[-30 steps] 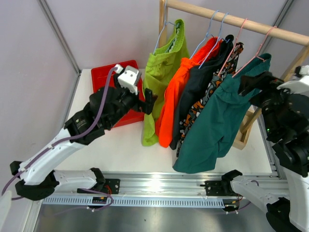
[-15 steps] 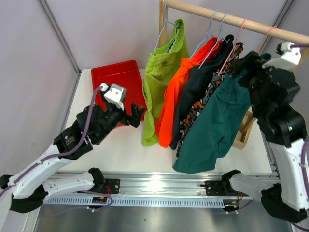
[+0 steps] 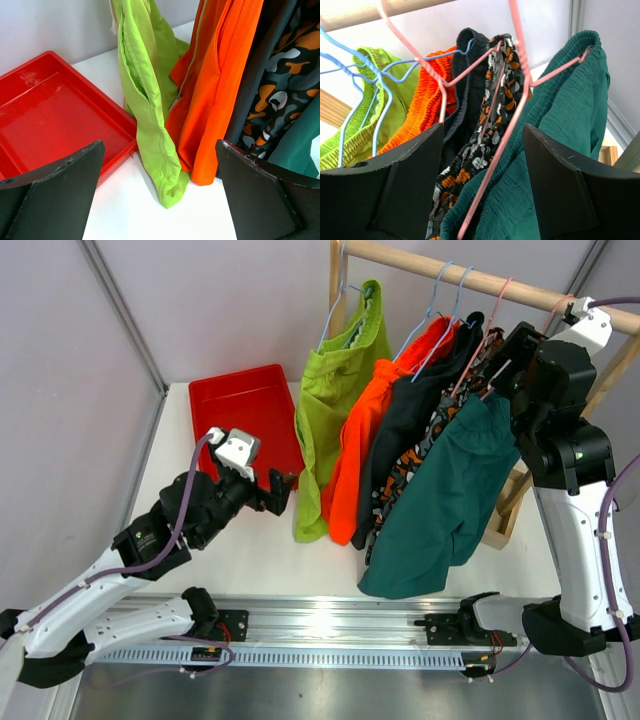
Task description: Remove the shorts from the hanger
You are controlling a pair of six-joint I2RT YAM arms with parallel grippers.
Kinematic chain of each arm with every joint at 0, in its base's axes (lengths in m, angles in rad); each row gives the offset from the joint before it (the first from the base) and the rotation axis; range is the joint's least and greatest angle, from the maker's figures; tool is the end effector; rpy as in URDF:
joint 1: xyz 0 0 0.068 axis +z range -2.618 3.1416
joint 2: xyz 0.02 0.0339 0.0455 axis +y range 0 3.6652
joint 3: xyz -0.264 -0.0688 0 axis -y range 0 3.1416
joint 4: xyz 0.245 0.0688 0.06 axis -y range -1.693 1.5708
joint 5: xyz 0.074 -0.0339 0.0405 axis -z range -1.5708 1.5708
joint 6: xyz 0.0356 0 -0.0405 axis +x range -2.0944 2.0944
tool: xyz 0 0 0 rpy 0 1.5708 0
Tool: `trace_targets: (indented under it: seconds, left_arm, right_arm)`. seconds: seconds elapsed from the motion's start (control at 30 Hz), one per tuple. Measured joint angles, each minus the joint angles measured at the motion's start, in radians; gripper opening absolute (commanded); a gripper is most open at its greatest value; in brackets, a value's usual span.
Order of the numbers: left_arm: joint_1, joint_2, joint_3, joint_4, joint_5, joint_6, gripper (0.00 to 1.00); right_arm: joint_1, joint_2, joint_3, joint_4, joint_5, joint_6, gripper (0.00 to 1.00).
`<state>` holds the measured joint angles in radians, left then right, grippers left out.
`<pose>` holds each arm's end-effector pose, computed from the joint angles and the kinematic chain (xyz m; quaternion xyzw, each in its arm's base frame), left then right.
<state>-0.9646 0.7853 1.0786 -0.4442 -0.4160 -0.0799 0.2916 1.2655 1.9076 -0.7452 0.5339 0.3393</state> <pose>0.1006 -0.1199 0.4124 0.1960 0.7282 -0.1824 0.6309 0.2016 0.0416 0.5493 0.1937 0.7119 0.0142 0.6749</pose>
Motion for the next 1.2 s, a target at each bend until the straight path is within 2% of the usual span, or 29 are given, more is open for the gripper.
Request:
trace_targets:
  seconds: [0.13, 0.4, 0.53, 0.57, 0.63, 0.67, 0.7, 1.03, 1.2]
  left_arm:
    - [0.001, -0.008, -0.008, 0.009, 0.003, -0.001, 0.99]
    - [0.014, -0.010, -0.024, 0.009, 0.028, -0.008, 0.99]
    - [0.018, -0.014, -0.026, 0.009, 0.035, -0.009, 0.99]
    - [0.019, -0.014, -0.026, 0.009, 0.035, -0.009, 0.99]
    - [0.020, -0.014, -0.027, 0.009, 0.037, -0.010, 0.99]
    - [0.021, -0.014, -0.029, 0.009, 0.038, -0.010, 0.99]
    - [0.023, -0.014, -0.031, 0.009, 0.039, -0.010, 0.99]
    - [0.015, 0.001, -0.026, 0.005, 0.082, -0.010, 0.99]
    - [-0.095, 0.108, 0.103, -0.009, 0.077, -0.005, 0.99]
  right_arm:
    - [-0.021, -0.008, -0.025, -0.002, -0.006, 0.020, 0.68]
    - [-0.052, -0.003, -0.086, -0.005, -0.047, 0.049, 0.57]
    - [-0.063, 0.003, -0.101, -0.004, -0.060, 0.051, 0.37]
    - [-0.066, 0.005, -0.104, -0.003, -0.064, 0.053, 0.28]
    - [-0.070, 0.007, -0.106, -0.003, -0.071, 0.056, 0.20]
    - [-0.074, 0.007, -0.109, -0.006, -0.072, 0.058, 0.08]
    - [-0.079, 0.007, -0.111, -0.009, -0.073, 0.063, 0.01]
    - [-0.093, -0.015, -0.127, -0.007, -0.098, 0.061, 0.00]
    - [-0.095, -0.056, -0.109, -0.041, -0.101, 0.062, 0.00]
